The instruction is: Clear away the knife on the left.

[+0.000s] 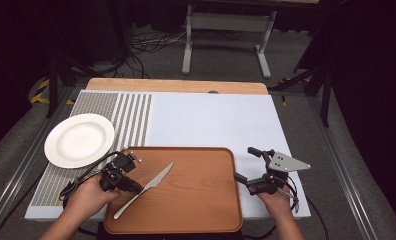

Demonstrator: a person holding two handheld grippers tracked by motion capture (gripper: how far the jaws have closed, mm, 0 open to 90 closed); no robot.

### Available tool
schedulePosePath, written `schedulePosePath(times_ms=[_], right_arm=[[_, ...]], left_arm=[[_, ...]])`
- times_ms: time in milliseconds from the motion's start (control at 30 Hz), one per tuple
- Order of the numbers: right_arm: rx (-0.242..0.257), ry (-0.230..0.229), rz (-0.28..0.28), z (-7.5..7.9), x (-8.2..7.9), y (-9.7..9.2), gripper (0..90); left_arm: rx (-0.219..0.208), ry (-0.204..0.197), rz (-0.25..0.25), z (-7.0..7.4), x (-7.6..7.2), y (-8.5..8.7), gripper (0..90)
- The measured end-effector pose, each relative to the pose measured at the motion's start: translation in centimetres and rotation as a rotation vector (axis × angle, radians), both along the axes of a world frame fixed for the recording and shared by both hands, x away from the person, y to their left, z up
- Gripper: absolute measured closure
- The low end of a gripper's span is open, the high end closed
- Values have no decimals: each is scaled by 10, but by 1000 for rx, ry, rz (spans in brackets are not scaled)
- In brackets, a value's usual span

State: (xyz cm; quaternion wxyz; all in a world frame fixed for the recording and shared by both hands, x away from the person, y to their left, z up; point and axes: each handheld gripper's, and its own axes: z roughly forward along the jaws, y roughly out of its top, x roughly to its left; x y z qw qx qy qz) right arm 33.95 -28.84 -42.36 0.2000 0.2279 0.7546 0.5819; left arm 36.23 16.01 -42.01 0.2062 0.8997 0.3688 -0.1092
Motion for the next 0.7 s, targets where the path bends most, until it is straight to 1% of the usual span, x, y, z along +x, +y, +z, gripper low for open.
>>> schedulePosePath(times_ms=[33,100,167,200,267,300,333,400,433,467,567,600,667,700], right_arm=[[0,-2,1,0,0,0,14],[0,-2,2,0,0,0,14],[0,-3,2,0,0,0,14],[0,-3,2,0,0,0,14],[0,-4,1,0,0,0,14],[1,-4,2,0,0,0,14],[0,-5,2,0,0,0,14],[1,-4,3,0,0,0,14],[1,-3,3,0,0,0,14],[1,-4,3,0,0,0,14],[1,-4,3,0,0,0,14],[1,-3,3,0,0,0,14],[0,-1,4,0,0,1,14],[1,0,5,0,0,1,14]], left_arm=[[-6,-25,-1,2,0,1,706],[-27,-64,-25,5,-2,2,599],[-45,-119,-45,9,-4,3,518],[-54,-141,-52,10,-4,3,456],[-74,-188,-71,12,-6,4,395],[-82,-230,-95,13,-8,4,363],[-88,-252,-105,13,-8,3,317],[-103,-269,-128,15,-10,2,295],[-111,-291,-147,16,-11,1,282],[-111,-302,-156,17,-12,1,268],[-124,-340,-186,18,-14,-1,271],[-128,-342,-195,18,-14,-3,271],[-125,-340,-221,18,-14,-5,300],[-126,-339,-236,17,-14,-7,366]])
